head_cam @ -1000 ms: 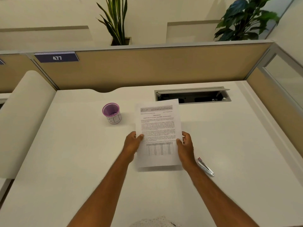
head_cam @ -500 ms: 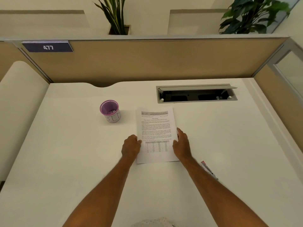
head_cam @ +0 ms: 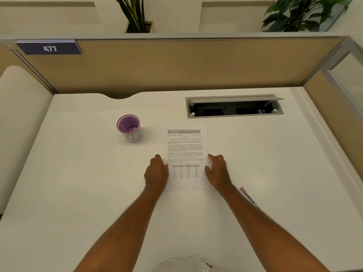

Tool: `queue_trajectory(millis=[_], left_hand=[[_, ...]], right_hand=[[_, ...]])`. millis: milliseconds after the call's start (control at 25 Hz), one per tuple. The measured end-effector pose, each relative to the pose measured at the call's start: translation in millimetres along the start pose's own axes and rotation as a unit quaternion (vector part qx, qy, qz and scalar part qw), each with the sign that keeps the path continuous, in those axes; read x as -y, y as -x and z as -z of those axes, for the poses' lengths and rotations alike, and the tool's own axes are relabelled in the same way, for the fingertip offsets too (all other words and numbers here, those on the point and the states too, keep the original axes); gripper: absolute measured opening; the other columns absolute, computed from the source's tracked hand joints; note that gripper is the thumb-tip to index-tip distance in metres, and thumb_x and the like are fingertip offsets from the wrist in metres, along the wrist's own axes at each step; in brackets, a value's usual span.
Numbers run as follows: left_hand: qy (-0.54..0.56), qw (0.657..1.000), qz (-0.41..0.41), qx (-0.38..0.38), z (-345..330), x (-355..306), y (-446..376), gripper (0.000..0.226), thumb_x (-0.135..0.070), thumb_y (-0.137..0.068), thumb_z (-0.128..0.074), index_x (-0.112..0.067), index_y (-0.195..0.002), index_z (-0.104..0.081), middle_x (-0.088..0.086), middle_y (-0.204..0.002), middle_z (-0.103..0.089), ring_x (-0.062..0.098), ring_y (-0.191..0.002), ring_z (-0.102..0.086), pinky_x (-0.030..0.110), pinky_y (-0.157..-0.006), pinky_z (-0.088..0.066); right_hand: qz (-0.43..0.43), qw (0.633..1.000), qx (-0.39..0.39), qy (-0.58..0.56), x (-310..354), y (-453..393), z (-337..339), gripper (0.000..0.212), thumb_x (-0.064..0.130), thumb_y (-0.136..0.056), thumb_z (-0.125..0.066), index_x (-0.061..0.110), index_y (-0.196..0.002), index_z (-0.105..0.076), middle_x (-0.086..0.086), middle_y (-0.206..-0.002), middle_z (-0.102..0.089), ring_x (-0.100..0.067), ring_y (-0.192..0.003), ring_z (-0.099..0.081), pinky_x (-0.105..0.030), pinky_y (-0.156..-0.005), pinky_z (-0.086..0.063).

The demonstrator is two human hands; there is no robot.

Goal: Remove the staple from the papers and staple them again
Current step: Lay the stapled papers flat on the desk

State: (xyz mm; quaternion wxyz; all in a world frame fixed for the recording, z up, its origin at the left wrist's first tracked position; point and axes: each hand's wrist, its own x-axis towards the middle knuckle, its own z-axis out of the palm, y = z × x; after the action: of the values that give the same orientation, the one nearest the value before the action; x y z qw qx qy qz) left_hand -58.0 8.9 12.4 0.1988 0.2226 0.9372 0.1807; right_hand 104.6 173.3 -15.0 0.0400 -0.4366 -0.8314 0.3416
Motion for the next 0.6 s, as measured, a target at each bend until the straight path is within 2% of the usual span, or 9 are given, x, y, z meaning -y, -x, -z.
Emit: queue_trajectory(millis=[160,200,280,360,400,520,600], left_hand=[[-0.146,0.984,-0.089,-0.048,-2,6,-1,0.028,-0.028,-0.09,-0.07,-0.008,-0.107,-0.06,0.01,-0.101,-0.063,0.03,-0.087,-0.064,0.039,-0.063,-0.048],[-0.169,0.978,-0.114,-0.054,-2,9,-3,0.029,-0.028,-0.087,-0.073,-0.008,-0.106,-0.063,0.01,-0.101,-0.064,0.03,-0.088,-0.062,0.039,-0.064,-0.048],[-0.178,0.969,-0.166,-0.039,-6,13,-8,0.038,-0.032,-0.09,-0.067,-0.006,-0.117,-0.062,0.015,-0.119,-0.064,0.034,-0.105,-0.061,0.046,-0.081,-0.054],[-0.175,0.964,-0.2,-0.027,-12,19,-11,0.054,-0.04,-0.096,-0.051,-0.002,-0.135,-0.056,0.021,-0.144,-0.056,0.04,-0.129,-0.054,0.054,-0.104,-0.049],[-0.168,0.964,-0.203,-0.025,-17,22,-13,0.062,-0.043,-0.097,-0.043,-0.001,-0.141,-0.053,0.022,-0.151,-0.051,0.042,-0.136,-0.051,0.056,-0.11,-0.045],[-0.158,0.967,-0.202,-0.012,-17,23,-12,0.074,-0.049,-0.098,-0.029,0.001,-0.15,-0.045,0.023,-0.161,-0.039,0.043,-0.146,-0.041,0.059,-0.118,-0.036],[-0.147,0.965,-0.214,-0.03,-17,22,-17,0.076,-0.051,-0.099,-0.026,-0.001,-0.155,-0.036,0.02,-0.166,-0.029,0.04,-0.152,-0.032,0.057,-0.122,-0.03]], right_hand=[[0.028,0.995,-0.037,0.086,1,3,4,0.045,0.02,-0.093,-0.062,0.008,-0.136,-0.055,-0.014,-0.127,-0.057,-0.035,-0.117,-0.054,-0.047,-0.095,-0.051],[0.038,0.99,-0.054,0.124,1,4,6,0.043,0.023,-0.093,-0.062,0.008,-0.133,-0.057,-0.014,-0.126,-0.059,-0.036,-0.113,-0.056,-0.047,-0.091,-0.051],[0.06,0.978,-0.074,0.184,1,5,6,0.047,0.031,-0.093,-0.06,0.009,-0.135,-0.056,-0.014,-0.134,-0.059,-0.037,-0.119,-0.056,-0.048,-0.094,-0.049],[0.072,0.972,-0.067,0.212,-3,6,4,0.057,0.04,-0.097,-0.053,0.008,-0.144,-0.05,-0.013,-0.15,-0.051,-0.036,-0.136,-0.047,-0.05,-0.107,-0.043],[0.079,0.972,-0.055,0.215,-8,5,0,0.061,0.044,-0.099,-0.047,0.008,-0.148,-0.046,-0.013,-0.156,-0.044,-0.036,-0.144,-0.04,-0.051,-0.112,-0.038],[0.09,0.972,-0.022,0.217,-10,9,1,0.073,0.054,-0.099,-0.028,0.007,-0.155,-0.036,-0.014,-0.164,-0.031,-0.034,-0.153,-0.026,-0.05,-0.121,-0.028],[0.099,0.972,-0.024,0.213,-14,6,0,0.076,0.057,-0.1,-0.024,0.007,-0.157,-0.033,-0.013,-0.166,-0.026,-0.033,-0.155,-0.021,-0.05,-0.123,-0.024]])
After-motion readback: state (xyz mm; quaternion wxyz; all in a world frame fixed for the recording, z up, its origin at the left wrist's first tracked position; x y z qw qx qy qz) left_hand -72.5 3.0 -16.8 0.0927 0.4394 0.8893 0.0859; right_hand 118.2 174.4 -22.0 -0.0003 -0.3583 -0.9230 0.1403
